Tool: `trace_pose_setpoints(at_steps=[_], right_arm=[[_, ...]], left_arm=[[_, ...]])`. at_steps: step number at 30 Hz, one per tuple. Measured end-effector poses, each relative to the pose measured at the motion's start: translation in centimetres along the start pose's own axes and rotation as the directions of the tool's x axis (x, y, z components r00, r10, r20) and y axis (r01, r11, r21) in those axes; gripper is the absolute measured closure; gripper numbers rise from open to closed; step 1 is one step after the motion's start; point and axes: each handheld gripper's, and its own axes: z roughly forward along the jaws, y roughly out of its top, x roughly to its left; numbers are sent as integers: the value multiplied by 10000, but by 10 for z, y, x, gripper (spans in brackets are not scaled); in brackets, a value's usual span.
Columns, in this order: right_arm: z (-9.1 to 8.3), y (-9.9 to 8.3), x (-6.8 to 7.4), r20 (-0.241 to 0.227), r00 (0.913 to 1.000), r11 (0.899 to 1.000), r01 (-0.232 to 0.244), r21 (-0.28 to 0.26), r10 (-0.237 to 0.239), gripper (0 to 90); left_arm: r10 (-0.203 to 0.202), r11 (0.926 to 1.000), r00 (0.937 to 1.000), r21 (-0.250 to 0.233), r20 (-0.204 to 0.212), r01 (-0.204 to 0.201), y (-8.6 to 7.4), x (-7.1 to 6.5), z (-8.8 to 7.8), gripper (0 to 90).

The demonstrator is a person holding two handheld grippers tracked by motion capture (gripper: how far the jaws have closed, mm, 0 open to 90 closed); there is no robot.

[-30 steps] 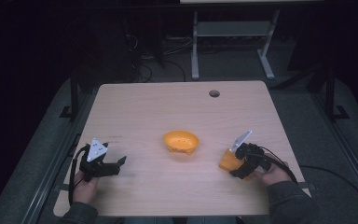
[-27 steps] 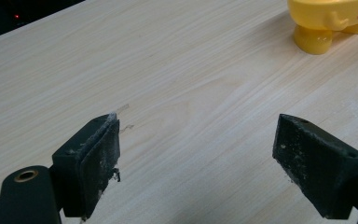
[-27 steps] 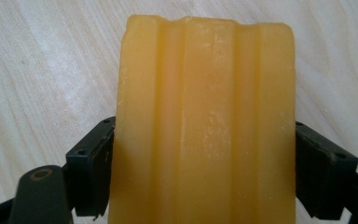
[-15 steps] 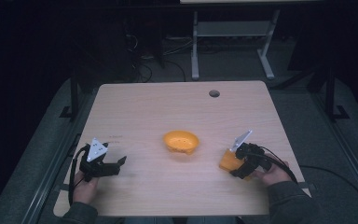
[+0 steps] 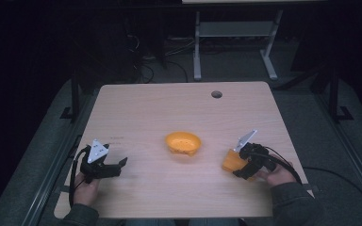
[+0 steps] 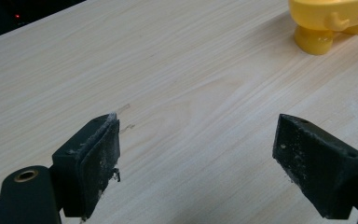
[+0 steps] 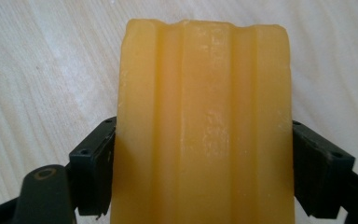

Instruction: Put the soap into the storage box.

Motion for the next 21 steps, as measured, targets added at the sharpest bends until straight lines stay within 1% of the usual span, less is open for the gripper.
trace_pose_setpoints(at_steps=[1, 7, 12, 14, 21], right_arm=[[-2, 1, 0, 53, 10000, 10000, 14, -19, -14, 203], [-10, 8, -1, 131, 9998, 9996, 164, -233, -161, 203], [-12, 11, -1, 97, 9998, 9995, 185, -266, -183, 203], [-12, 15, -1, 105, 9994, 9992, 332, -241, -330, 203], [-14, 24, -2, 29, 9991, 9985, 424, -339, -423, 203]], left_arm=[[-54, 10000, 10000, 10, 6, 54, 0, 0, 0, 141], [-32, 10000, 10000, -2, 7, 32, 0, 0, 0, 141], [-18, 10000, 10000, 0, 6, 18, 0, -1, 0, 141], [-22, 10000, 10000, -14, 5, 22, 0, -1, 0, 141], [-69, 10000, 10000, -5, -14, 69, 0, 0, -1, 141]])
